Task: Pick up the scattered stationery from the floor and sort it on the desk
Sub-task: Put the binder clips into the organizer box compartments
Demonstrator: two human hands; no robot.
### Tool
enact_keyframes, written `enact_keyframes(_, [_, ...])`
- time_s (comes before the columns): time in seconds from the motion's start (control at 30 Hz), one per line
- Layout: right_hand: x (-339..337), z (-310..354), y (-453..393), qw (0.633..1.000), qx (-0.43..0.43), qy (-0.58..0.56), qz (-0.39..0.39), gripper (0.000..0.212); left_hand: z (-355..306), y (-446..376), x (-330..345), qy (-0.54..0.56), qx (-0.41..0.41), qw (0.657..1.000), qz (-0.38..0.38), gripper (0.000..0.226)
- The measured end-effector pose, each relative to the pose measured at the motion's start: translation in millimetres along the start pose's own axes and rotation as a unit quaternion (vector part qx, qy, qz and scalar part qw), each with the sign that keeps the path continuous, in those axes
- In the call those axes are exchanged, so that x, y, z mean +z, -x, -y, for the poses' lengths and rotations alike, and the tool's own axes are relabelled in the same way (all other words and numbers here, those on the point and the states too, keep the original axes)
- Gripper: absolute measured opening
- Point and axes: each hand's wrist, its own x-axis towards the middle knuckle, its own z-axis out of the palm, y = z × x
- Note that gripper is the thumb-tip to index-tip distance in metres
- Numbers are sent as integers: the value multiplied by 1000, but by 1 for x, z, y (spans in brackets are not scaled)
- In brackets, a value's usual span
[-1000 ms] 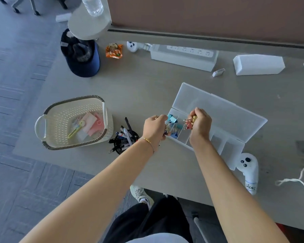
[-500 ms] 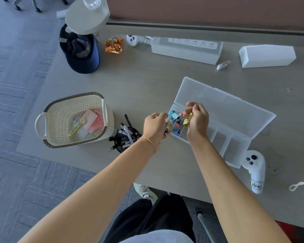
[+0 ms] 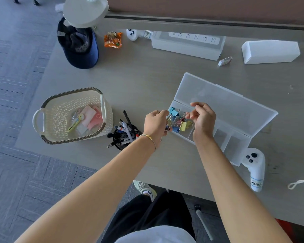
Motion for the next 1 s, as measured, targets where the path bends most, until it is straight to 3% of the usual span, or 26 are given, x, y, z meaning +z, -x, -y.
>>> enact_keyframes(0.27, [-14, -5, 3, 996, -44, 79, -3, 30, -5, -2, 12, 113, -103, 988, -18, 17])
enact_keyframes(0.37, [-19, -8, 7, 983, -84, 161, -11, 26, -9, -2, 19, 133, -124, 983, 1, 12])
enact_keyframes(0.47, [-24, -18, 8, 928, -169, 332, 33, 14, -10, 0, 23, 131, -129, 983, 11, 11])
enact_keyframes(0.57, [-30, -33, 10, 841, -237, 479, 87, 23, -8, 0, 25, 126, -134, 983, 7, 11])
enact_keyframes(0.77, [-37, -29, 11, 810, -284, 510, 54, 32, -6, -4, 26, 121, -134, 984, -1, 16])
enact_keyframes(0.87, [-37, -30, 11, 821, -271, 501, 41, 34, -3, -6, 29, 111, -114, 987, -2, 27])
enact_keyframes(1.0, [-37, -25, 11, 899, -214, 383, -4, 33, -2, -3, 34, 101, -76, 992, 5, 17])
